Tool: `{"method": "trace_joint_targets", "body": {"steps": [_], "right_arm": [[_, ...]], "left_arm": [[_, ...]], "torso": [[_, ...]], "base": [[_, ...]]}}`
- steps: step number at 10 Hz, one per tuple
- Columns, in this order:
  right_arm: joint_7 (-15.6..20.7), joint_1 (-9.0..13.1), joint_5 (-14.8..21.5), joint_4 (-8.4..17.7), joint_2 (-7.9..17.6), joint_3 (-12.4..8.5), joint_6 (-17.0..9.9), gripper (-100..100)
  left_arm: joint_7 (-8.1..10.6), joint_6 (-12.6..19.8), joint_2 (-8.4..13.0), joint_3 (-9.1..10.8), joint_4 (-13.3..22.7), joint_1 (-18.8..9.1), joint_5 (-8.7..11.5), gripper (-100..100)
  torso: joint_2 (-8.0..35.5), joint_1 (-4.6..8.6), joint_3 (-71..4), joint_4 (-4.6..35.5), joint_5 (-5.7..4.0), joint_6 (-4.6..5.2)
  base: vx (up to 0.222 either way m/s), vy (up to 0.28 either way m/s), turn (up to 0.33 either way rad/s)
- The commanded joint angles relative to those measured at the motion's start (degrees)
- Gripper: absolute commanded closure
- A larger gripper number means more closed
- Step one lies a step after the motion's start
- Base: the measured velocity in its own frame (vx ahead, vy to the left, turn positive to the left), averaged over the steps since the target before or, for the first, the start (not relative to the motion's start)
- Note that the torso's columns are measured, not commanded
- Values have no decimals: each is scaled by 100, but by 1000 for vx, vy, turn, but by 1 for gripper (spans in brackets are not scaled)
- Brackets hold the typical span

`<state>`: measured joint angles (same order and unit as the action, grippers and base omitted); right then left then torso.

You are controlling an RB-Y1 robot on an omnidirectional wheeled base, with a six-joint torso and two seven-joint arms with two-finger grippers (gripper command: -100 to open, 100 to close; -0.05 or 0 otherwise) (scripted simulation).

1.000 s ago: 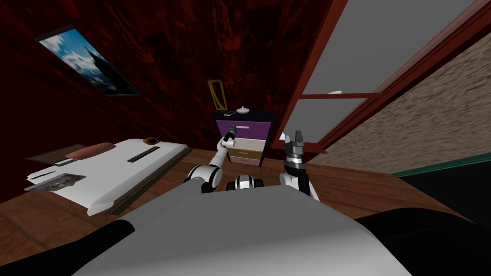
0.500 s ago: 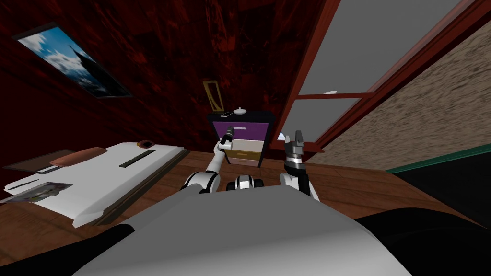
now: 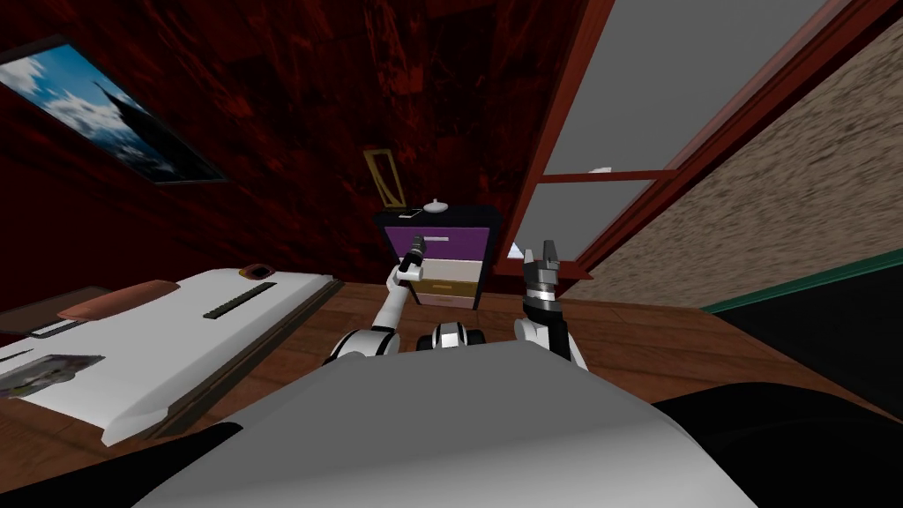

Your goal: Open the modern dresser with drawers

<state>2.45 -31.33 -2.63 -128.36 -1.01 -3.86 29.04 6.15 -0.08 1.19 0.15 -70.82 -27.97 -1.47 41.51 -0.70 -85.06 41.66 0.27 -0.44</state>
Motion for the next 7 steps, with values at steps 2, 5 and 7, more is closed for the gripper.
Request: {"method": "trace_joint_targets", "body": {"steps": [2,5,7], "right_arm": [[0,0,0,0,0,0,0,0],[0,0,0,0,0,0,0,0],[0,0,0,0,0,0,0,0]], "left_arm": [[1,265,161,-39,-731,634,66,100],[4,443,290,-123,-1242,1010,132,100],[4,443,290,-123,-1663,1341,132,100]], "torso": [[-43,19,-27,-2,-8,19],[-7,-9,-2,-5,4,-8],[-37,10,-21,0,-3,17]], "base": [[61,-16,-42],[37,-12,-52],[64,-12,-42]]}}
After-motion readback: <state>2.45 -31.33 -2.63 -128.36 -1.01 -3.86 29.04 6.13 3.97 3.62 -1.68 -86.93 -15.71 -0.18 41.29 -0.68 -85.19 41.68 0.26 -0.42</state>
